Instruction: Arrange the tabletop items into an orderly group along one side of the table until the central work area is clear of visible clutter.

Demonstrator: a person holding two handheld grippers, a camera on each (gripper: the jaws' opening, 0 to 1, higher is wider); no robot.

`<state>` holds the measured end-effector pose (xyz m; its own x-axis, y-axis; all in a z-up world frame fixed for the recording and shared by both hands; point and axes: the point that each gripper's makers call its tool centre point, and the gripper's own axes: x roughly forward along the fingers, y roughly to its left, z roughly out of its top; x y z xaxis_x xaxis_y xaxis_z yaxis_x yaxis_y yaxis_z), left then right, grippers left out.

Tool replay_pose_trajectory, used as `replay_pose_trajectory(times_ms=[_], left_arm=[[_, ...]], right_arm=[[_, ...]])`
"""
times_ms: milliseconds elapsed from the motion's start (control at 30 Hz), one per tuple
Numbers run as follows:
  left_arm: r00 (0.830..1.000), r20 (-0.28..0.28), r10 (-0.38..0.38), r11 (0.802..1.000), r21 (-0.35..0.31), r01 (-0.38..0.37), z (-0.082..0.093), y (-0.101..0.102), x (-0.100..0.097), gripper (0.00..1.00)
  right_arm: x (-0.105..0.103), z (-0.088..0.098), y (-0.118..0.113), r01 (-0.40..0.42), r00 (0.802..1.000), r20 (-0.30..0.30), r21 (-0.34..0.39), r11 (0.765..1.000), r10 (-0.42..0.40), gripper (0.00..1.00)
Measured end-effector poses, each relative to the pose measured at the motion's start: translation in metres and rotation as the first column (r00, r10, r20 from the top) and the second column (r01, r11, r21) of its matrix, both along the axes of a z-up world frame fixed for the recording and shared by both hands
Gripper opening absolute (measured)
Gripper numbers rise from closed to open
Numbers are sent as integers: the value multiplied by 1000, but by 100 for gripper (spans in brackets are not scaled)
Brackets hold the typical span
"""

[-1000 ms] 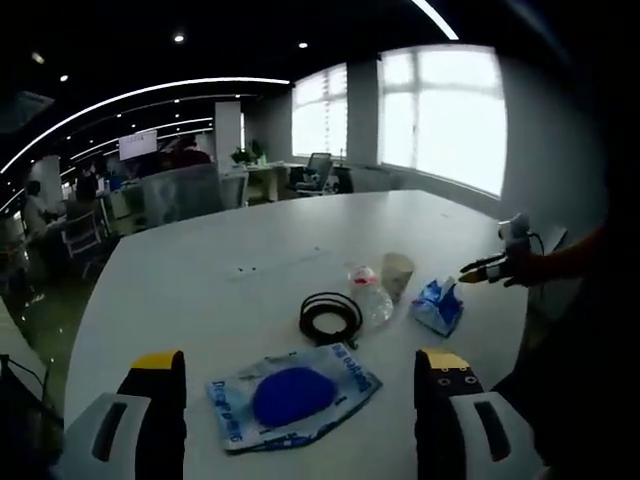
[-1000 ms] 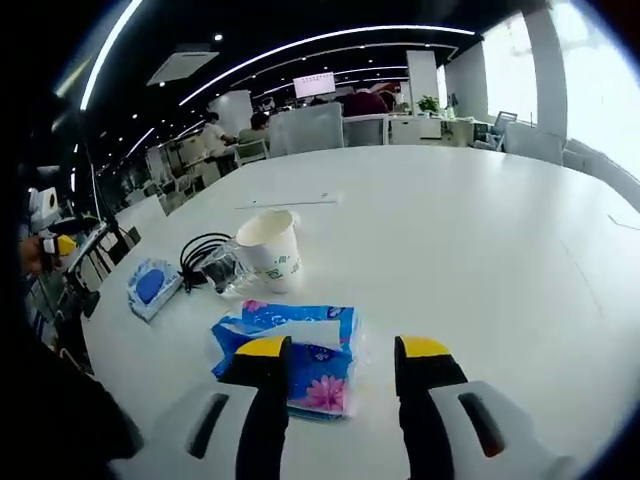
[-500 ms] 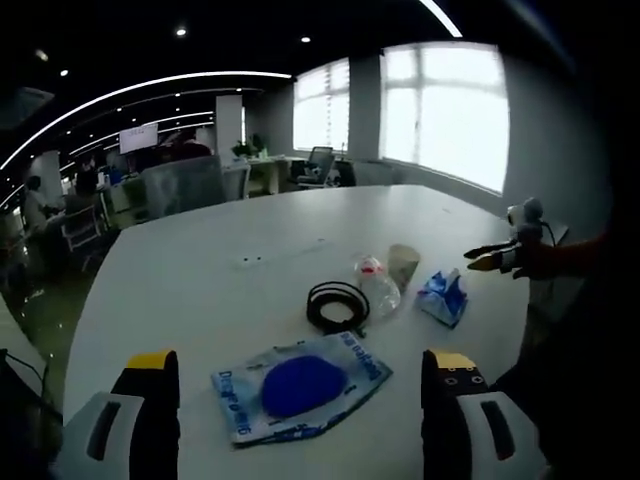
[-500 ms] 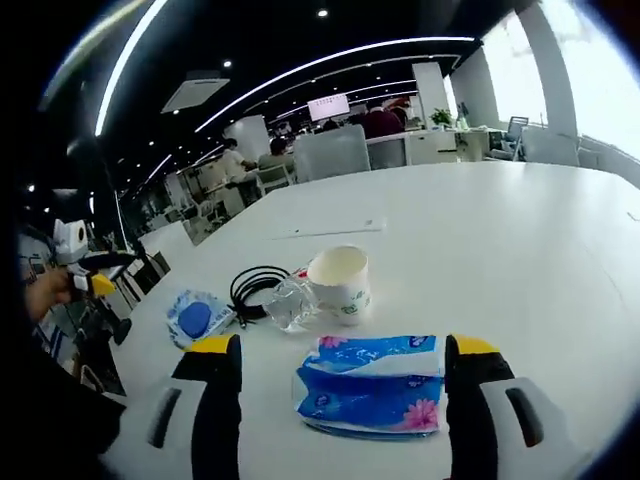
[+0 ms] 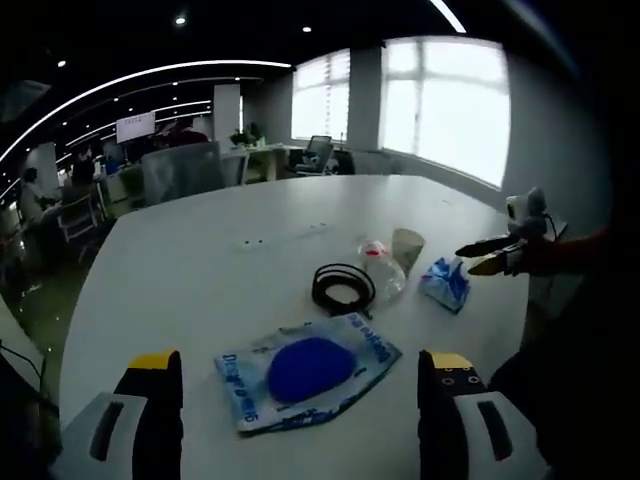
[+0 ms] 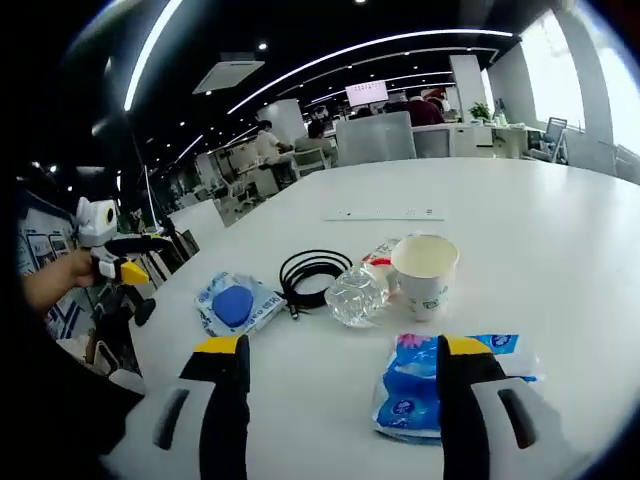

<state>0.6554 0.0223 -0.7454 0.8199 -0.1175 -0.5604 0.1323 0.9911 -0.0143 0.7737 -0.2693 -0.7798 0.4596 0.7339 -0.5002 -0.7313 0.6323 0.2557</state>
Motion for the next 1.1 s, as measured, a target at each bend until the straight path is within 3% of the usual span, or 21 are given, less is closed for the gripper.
replay_pose_trajectory(times_ms=[267,433,567,867,1100], left_arm=[[999,-38,-8,1000,-11,7,-15,5,-1,83],[997,-74,-13,1000,-18,12,-32,7,0,80],[996,-89,-16,1000,-16,14,-40,9,1,76],[991,-133,-8,1000,-31,4,-62,21,6,71],[983,-183,24,998,-52,-34,-78,31,6,62]], right_arm=[[-11,-3,25,-56,998,-3,-10,998,56,60],[-22,-9,44,-87,995,-52,9,996,87,52],[-25,-16,59,-82,991,-105,45,996,87,51],[-29,-28,92,-102,981,-161,64,993,111,43],[-35,-42,112,-102,967,-228,68,993,115,39]])
